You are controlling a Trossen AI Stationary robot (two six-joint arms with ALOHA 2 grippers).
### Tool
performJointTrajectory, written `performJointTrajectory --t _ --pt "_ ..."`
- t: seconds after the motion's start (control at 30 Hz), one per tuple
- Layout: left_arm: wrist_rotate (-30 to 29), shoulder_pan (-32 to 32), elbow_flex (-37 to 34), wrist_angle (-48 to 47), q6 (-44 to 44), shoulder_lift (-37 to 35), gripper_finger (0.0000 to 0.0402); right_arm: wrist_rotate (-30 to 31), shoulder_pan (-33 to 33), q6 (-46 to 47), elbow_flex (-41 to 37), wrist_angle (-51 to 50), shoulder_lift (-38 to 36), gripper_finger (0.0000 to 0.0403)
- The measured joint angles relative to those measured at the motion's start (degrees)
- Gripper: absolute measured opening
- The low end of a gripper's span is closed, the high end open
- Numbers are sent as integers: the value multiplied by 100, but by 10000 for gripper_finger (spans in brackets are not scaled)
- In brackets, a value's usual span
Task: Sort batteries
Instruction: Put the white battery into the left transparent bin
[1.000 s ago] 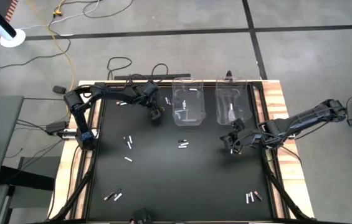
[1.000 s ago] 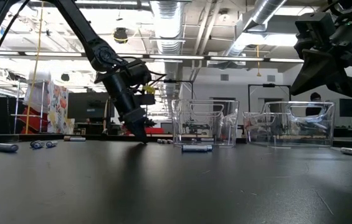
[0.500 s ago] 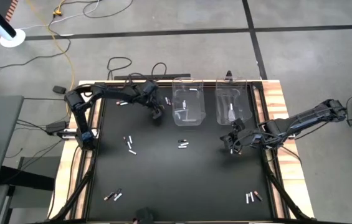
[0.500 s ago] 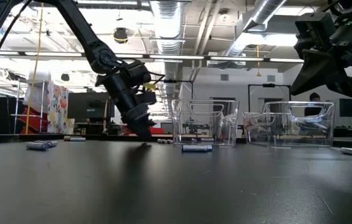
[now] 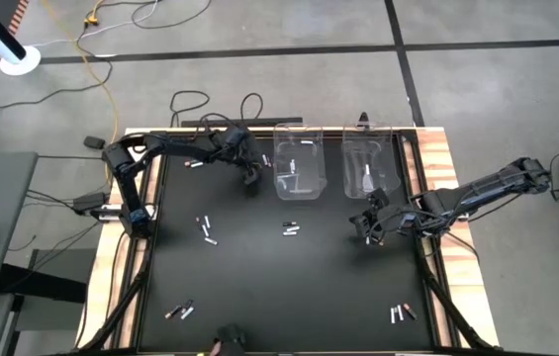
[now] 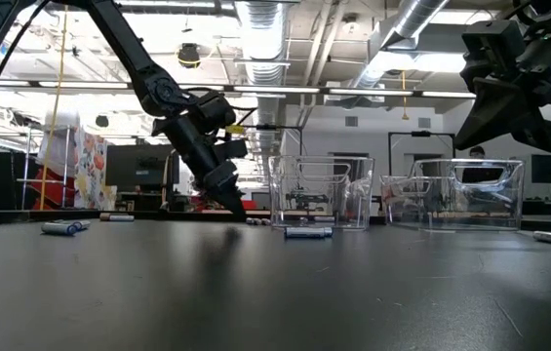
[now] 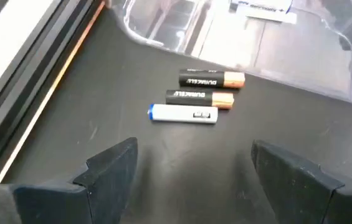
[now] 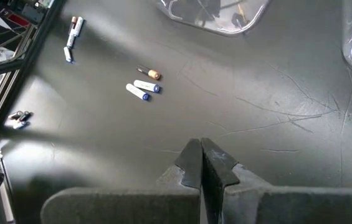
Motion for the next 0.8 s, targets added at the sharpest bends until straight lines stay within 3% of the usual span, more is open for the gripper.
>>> performJointTrajectory --t 0.23,0.6,0.8 --pt "-59 169 2 -25 -113 -1 311 0 0 1 0 2 0 17" --pt "210 441 487 -818 308 -4 311 2 0 4 0 32 0 17" --pt "328 473 662 -1382 326 417 311 2 0 66 0 30 -2 17"
